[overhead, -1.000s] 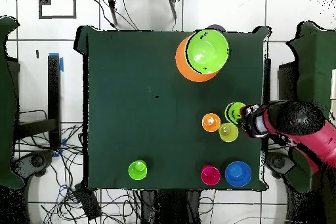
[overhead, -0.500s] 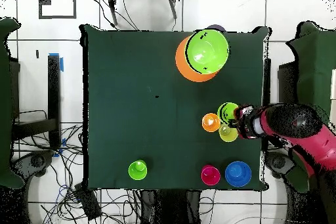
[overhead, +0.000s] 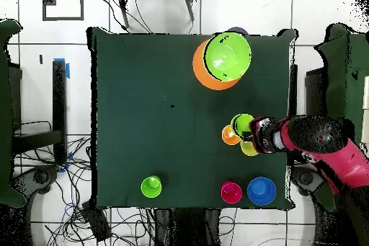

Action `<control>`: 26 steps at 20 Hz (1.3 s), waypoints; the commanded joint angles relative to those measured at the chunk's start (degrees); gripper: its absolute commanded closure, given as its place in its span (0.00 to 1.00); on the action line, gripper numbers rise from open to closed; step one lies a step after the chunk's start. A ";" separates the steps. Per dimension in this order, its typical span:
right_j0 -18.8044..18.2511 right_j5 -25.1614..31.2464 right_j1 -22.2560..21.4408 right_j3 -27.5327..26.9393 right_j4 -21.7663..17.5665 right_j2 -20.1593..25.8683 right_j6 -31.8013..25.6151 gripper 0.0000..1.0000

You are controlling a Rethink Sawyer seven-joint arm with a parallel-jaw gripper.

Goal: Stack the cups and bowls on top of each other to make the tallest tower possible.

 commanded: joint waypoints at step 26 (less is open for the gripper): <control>-7.28 -7.86 11.59 5.79 -12.82 9.98 -12.40 1.00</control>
